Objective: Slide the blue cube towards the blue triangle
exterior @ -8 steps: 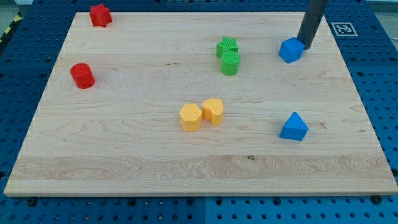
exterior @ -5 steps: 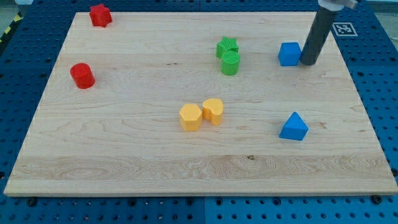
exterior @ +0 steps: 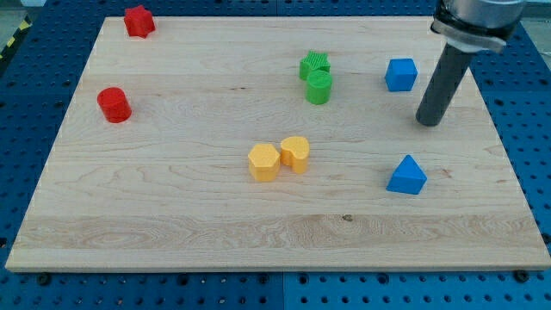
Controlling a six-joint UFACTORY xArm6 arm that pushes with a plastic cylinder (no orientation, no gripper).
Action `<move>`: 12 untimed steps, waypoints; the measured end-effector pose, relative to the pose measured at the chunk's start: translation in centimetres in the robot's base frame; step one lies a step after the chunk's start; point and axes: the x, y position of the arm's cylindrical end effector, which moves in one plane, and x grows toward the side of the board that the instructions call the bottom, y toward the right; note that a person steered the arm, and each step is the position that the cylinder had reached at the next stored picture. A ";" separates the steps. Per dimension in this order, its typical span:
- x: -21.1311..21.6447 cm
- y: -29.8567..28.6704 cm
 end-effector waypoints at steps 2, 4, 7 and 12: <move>0.3 -0.2; -2.1 2.8; -14.6 -1.3; -7.7 -2.1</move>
